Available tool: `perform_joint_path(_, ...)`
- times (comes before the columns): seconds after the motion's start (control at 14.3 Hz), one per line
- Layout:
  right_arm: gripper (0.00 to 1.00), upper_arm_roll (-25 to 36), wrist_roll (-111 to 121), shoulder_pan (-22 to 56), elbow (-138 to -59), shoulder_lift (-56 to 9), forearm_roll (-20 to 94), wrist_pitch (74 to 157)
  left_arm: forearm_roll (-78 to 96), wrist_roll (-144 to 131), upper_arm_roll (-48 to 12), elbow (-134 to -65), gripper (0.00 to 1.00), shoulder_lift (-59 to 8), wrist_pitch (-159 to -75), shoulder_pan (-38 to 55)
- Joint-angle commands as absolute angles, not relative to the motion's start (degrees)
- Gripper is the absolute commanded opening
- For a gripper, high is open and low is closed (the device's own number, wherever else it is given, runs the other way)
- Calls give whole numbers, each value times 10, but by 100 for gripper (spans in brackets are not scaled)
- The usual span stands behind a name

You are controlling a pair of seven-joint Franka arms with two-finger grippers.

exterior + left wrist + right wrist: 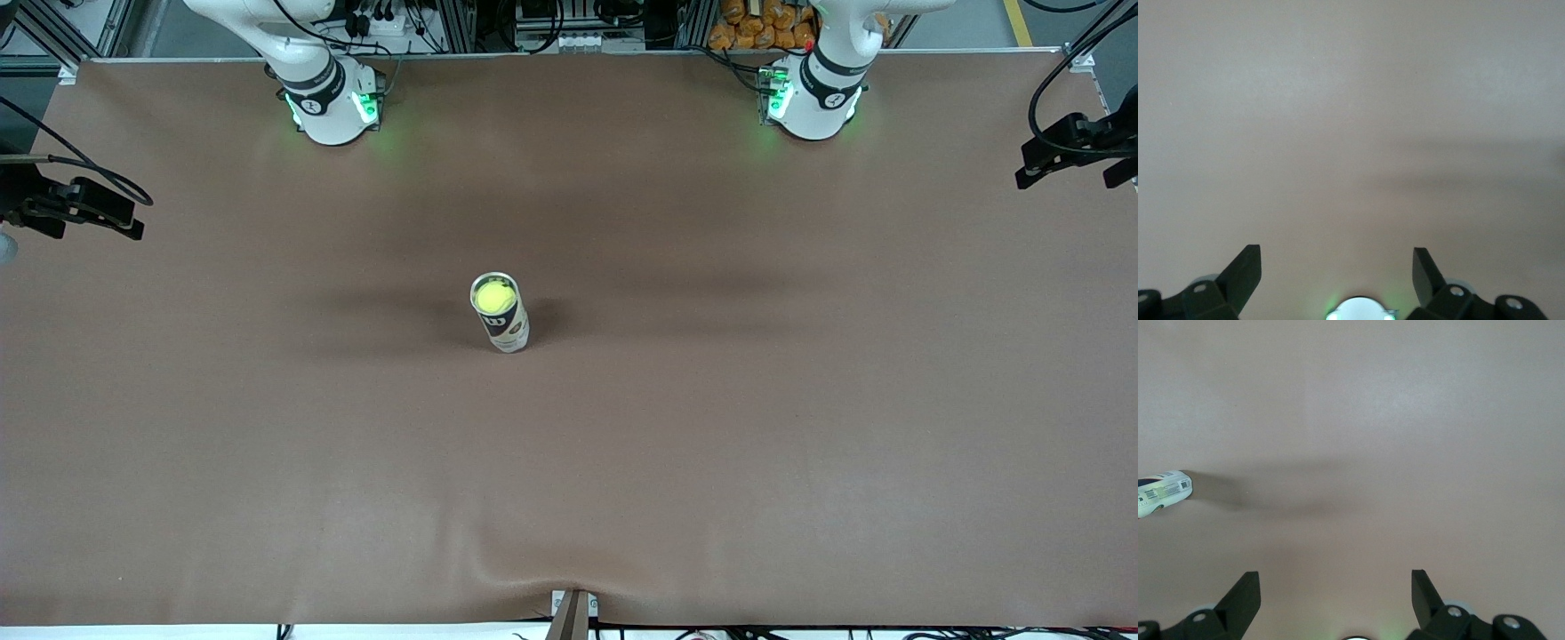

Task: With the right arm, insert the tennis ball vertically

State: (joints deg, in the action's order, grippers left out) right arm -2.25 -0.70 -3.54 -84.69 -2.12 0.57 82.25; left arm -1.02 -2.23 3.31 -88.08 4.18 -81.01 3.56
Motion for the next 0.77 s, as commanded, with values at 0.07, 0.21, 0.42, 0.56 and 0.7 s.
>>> perform_joint_path(0.07,100,-30,-16,-44,-843,-23,12,822,0,-37,32,-881,100,42,-824,38)
perform_joint_path(0.21,100,-30,-16,-44,-843,-23,12,823,2,-9,33,-882,100,40,-825,38)
perform_joint_path(0.42,100,-30,-16,-44,-843,-23,12,823,2,-4,32,-883,100,40,-824,38)
perform_joint_path(0.56,100,-30,-16,-44,-843,-23,12,822,2,-7,32,-884,100,40,-824,38)
perform_joint_path(0.7,100,-30,-16,-43,-843,-23,12,822,1,-3,32,-882,100,40,-824,39)
